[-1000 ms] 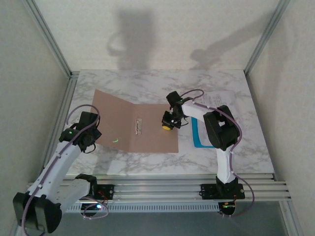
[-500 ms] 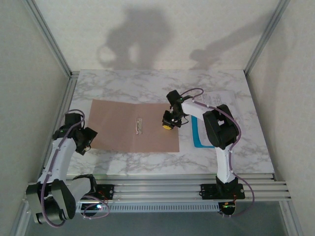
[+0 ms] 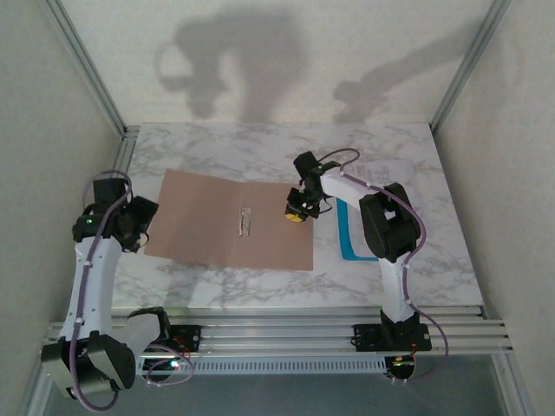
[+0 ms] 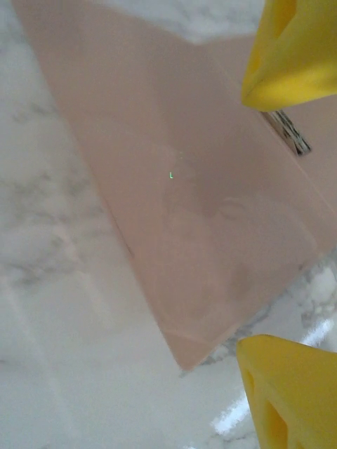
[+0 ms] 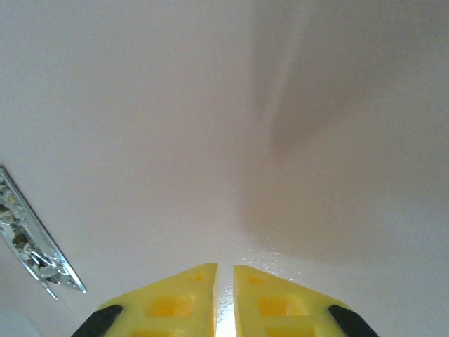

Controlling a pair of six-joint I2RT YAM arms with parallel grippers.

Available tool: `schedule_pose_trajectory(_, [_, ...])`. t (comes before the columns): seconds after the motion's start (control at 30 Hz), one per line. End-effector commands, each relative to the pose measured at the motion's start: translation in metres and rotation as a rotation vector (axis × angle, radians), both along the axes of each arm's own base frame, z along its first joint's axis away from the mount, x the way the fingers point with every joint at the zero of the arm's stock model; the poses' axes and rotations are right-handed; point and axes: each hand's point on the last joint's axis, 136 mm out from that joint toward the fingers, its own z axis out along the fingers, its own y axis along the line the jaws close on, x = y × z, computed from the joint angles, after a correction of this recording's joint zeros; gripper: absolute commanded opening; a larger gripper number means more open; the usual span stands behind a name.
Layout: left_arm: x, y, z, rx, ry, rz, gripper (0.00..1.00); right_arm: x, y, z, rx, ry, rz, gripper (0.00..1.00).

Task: Put the files into the folder

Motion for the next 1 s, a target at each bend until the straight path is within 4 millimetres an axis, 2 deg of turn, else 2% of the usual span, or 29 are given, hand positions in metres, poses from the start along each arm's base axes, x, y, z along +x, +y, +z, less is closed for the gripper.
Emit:
schedule_pose_trajectory(0.0, [-0.010, 0.009, 0.016, 0.034, 0.016, 0.053, 0.83, 0.000, 0.000, 0.004, 0.005, 0.014, 0.011, 0.14])
schedule_pose_trajectory(0.07, [-0.008, 0.008, 0.020, 0.026, 0.007, 0.050, 0.83, 0.001, 0.002, 0.006, 0.010, 0.010, 0.013, 0.14])
schedule_pose_trajectory(0.2, [0.011, -0.002, 0.049, 0.049, -0.091, -0.020, 0.73, 0.006, 0.000, 0.020, 0.005, -0.026, 0.009, 0.14])
schedule_pose_trajectory(0.27, [0.029, -0.023, 0.057, 0.031, -0.129, -0.129, 0.68, 0.011, -0.006, 0.036, -0.012, -0.078, 0.007, 0.14])
schedule_pose_trajectory(0.33, [0.047, -0.055, 0.055, 0.032, -0.143, -0.263, 0.67, 0.017, -0.023, 0.053, -0.025, -0.129, -0.020, 0.16])
schedule_pose_trajectory(0.4, [0.056, -0.089, 0.035, 0.001, -0.120, -0.377, 0.64, 0.024, -0.050, 0.063, -0.013, -0.150, -0.094, 0.18])
schedule_pose_trajectory(0.5, [0.064, -0.152, 0.001, -0.044, -0.095, -0.544, 0.61, 0.029, -0.107, 0.068, -0.011, -0.141, -0.248, 0.22])
schedule_pose_trajectory(0.6, [0.067, -0.194, -0.031, 0.019, -0.013, -0.665, 0.66, 0.030, -0.168, 0.069, -0.057, -0.137, -0.402, 0.29])
schedule_pose_trajectory(0.73, [0.071, -0.233, -0.068, 0.144, 0.104, -0.818, 0.70, 0.028, -0.235, 0.067, -0.110, -0.118, -0.592, 0.40])
schedule_pose_trajectory(0.87, [0.071, -0.263, -0.101, 0.259, 0.226, -0.935, 0.71, 0.030, -0.277, 0.062, -0.135, -0.095, -0.698, 0.42])
schedule_pose_trajectory(0.97, [0.071, -0.289, -0.117, 0.268, 0.255, -0.987, 0.71, 0.035, -0.295, 0.054, -0.144, -0.074, -0.714, 0.43])
